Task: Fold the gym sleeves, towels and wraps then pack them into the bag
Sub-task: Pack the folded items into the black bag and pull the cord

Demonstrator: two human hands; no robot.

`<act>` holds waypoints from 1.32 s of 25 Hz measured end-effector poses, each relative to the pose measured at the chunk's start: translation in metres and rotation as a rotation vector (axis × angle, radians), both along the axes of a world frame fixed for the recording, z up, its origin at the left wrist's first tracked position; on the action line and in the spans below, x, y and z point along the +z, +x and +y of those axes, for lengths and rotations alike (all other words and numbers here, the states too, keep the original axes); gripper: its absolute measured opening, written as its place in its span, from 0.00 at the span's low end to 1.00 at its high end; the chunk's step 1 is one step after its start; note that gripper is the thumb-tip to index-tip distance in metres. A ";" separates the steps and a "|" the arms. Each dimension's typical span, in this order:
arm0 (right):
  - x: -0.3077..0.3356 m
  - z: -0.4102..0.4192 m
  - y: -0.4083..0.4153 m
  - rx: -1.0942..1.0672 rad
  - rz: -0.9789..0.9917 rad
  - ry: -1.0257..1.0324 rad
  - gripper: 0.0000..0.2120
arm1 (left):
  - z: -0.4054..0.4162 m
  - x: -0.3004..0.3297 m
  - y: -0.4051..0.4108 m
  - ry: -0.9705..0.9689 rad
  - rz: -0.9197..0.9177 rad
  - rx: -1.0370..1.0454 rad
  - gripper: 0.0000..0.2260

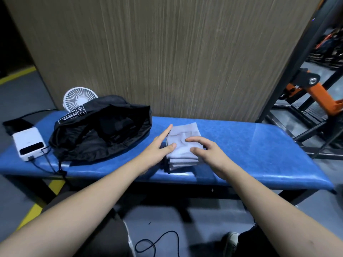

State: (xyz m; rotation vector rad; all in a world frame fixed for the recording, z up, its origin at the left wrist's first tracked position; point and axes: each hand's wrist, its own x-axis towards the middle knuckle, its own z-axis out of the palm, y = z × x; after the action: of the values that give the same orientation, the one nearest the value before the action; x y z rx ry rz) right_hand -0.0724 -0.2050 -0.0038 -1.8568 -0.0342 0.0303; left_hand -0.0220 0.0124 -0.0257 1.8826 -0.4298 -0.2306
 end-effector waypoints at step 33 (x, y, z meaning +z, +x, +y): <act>-0.012 0.303 0.131 0.354 -0.118 -0.405 0.26 | 0.252 -0.007 0.036 0.146 -0.148 0.630 0.19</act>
State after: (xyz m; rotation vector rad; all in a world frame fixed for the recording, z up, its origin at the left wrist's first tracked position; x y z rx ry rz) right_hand 0.0582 0.0976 -0.0159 -2.2342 -0.4692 0.1846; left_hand 0.0137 0.2648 -0.0331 2.0871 0.0988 0.3071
